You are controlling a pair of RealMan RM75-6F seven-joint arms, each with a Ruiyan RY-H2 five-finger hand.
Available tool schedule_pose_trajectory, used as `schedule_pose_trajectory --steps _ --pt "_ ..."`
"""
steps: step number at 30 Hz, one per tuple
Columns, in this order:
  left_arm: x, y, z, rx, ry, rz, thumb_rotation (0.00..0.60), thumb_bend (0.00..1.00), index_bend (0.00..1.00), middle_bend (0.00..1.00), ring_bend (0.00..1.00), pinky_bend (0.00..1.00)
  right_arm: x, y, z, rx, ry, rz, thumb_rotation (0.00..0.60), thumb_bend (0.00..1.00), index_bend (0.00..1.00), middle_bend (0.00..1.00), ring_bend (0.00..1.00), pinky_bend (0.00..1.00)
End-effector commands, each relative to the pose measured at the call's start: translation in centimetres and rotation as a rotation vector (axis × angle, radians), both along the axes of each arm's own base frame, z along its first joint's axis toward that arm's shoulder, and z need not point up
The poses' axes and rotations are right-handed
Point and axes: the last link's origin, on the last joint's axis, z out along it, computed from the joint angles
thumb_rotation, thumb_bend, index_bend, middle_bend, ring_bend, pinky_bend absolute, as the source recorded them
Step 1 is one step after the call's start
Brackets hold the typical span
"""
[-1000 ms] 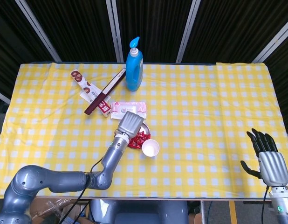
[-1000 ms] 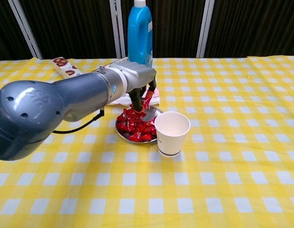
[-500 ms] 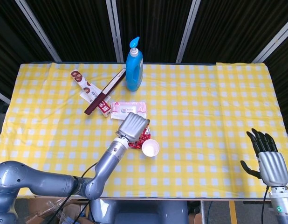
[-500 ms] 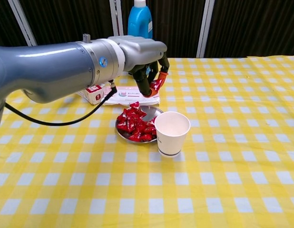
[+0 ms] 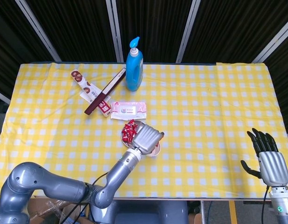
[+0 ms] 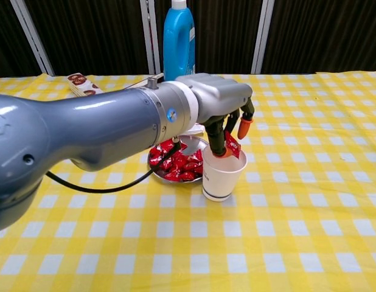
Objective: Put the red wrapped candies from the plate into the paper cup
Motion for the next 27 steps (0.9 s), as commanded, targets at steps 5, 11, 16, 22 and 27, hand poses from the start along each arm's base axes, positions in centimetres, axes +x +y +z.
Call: schedule_pose_trajectory --steps 5,11,16,22,27 --pt "0.4 0.3 0.1 0.018 -0.013 0.019 0.6 0.3 0.34 0.39 0.86 0.9 0.0 0.0 0.1 0.002 -0.004 0.003 0.6 0.36 0.0 0.0 0.0 0.0" --pt "0.6 0.9 1.7 0.038 -0.081 0.045 0.6 0.3 0.34 0.38 0.86 0.9 0.0 0.0 0.0 0.002 -0.003 0.003 0.6 0.36 0.0 0.0 0.0 0.0" --pt "0.0 1.3 3.0 0.049 -0.101 0.066 0.6 0.3 0.34 0.38 0.86 0.9 0.0 0.0 0.0 -0.001 0.002 0.003 0.6 0.36 0.0 0.0 0.0 0.0" --pt "-1.0 1.3 3.7 0.043 -0.107 0.086 0.6 0.3 0.34 0.38 0.86 0.9 0.0 0.0 -0.1 -0.002 0.006 0.002 0.6 0.36 0.0 0.0 0.0 0.0" --pt "-2.4 1.8 4.4 0.064 -0.065 0.104 0.6 0.28 0.33 0.36 0.86 0.9 0.0 0.0 -0.1 -0.003 0.006 0.0 0.6 0.36 0.0 0.0 0.0 0.0"
